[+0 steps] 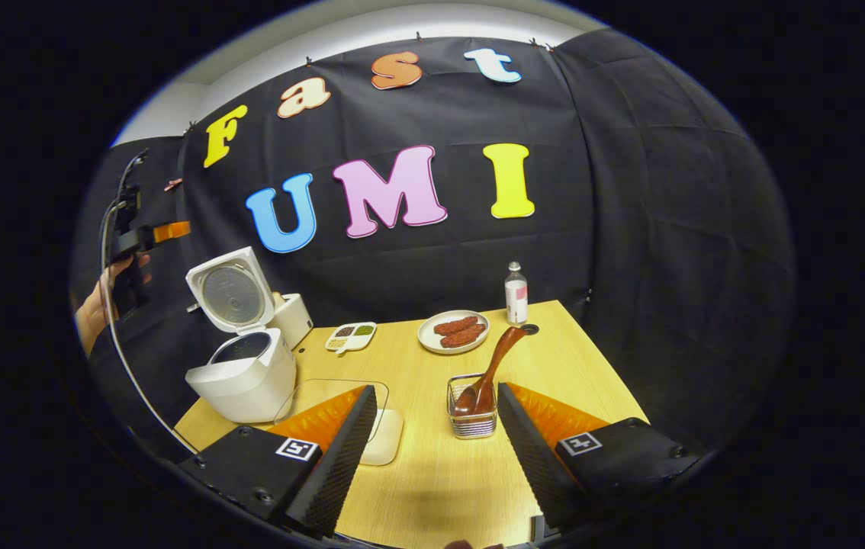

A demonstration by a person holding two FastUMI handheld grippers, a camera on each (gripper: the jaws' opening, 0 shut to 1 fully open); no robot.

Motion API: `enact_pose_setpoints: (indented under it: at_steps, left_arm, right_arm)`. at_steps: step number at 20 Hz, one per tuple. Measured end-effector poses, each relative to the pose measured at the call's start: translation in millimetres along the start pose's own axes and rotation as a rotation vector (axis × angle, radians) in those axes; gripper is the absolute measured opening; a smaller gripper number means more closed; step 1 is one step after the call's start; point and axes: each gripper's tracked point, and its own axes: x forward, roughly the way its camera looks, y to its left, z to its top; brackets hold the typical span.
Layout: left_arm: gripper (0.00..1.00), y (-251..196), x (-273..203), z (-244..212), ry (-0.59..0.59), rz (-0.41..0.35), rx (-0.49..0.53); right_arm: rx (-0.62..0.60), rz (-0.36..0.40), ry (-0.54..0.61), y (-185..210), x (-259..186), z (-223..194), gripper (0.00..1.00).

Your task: Close the left gripper, press the button to open the rice cooker; take a wooden spoon from the chopstick holder with the right hand, scoop a spoonful of rice and pour it into the rice cooker, then put the wooden spoon back into the chopstick holder.

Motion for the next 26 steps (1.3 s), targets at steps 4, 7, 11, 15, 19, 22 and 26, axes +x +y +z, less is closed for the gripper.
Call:
enact_pose_setpoints:
  at_steps: [4,7,11,15,19,22,26]
  left_arm:
    - [0.96,16,52,-7,0.040,0.046,-0.065]
    - [0.96,31,86,-19,0.076,0.082,-0.061]
    - [0.96,60,127,-46,0.137,0.131,-0.047]
    - [0.96,72,155,-76,0.202,0.140,-0.097]
    - [0.98,70,165,-99,0.273,0.126,-0.101]
    - [0.99,70,170,-106,0.304,0.144,-0.077]
    - [0.99,64,144,-107,0.318,0.144,-0.080]
  right_arm:
    - [-0.023,0.005,-0.047,10,-19,24,0.98]
    - [-0.056,-0.011,-0.067,11,-31,33,0.98]
    - [-0.095,-0.057,-0.081,4,-38,36,0.98]
    - [-0.098,-0.084,-0.079,6,-37,35,0.99]
    - [-0.088,-0.093,-0.063,6,-32,32,0.99]
    - [-0.090,-0.080,-0.051,7,-27,29,0.98]
    - [-0.096,-0.055,-0.043,10,-22,29,0.99]
